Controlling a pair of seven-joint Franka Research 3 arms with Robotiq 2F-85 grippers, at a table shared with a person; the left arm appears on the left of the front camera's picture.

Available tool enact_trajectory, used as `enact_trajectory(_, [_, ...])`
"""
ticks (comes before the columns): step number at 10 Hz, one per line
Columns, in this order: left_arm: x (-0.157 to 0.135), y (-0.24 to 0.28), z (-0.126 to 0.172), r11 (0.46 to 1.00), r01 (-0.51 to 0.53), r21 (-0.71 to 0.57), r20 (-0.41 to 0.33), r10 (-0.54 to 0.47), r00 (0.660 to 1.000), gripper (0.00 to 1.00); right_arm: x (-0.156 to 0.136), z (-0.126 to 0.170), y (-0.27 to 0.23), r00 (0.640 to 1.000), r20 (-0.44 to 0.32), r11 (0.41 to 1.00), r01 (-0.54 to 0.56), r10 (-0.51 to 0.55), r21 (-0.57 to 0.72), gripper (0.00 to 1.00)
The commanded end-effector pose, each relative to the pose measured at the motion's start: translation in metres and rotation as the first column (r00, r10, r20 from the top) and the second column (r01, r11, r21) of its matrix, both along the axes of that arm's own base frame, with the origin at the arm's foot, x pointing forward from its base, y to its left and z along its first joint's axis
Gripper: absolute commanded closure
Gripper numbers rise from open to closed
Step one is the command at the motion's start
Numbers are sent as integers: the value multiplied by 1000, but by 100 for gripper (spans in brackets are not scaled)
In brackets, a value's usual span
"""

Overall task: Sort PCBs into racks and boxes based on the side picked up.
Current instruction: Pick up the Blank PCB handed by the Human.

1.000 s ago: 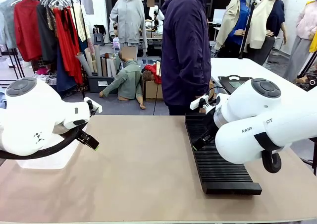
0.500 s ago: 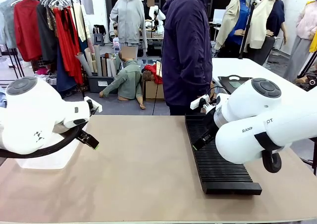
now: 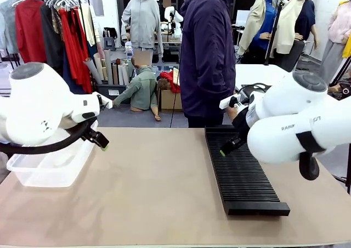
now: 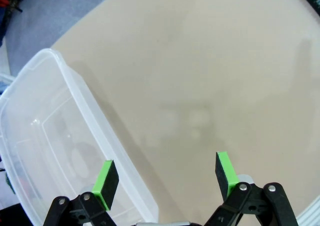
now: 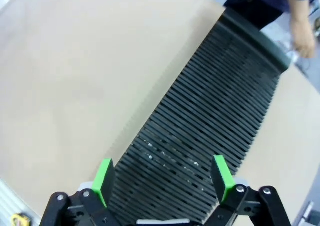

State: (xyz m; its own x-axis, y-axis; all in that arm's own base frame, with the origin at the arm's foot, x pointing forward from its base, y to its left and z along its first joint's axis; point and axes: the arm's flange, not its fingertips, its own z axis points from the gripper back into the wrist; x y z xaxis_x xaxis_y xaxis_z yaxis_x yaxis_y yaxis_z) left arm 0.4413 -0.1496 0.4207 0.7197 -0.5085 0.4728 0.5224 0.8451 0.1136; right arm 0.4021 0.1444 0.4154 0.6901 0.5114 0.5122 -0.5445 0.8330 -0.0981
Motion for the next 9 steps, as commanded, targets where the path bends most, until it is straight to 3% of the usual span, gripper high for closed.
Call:
enact_trajectory(1, [19, 3, 20, 998, 32, -62, -43, -35, 998, 0, 14, 36, -11, 996, -82, 996, -27, 34, 84, 0])
enact_trajectory(5, [30, 13, 54, 996, -47, -81, -165, 34, 986, 0, 14, 80, -24, 971, -231, 982, 105, -67, 157, 0])
enact_trajectory(7, [29, 28, 67, 983, -61, -171, -230, 20, 973, 0, 8, 89, -40, 956, -286, 971, 129, -67, 201, 0])
enact_trajectory(9, [27, 60, 78, 928, -70, -367, -320, -55, 946, 0, 3, 93, -73, 922, -377, 925, 60, 93, 374, 0])
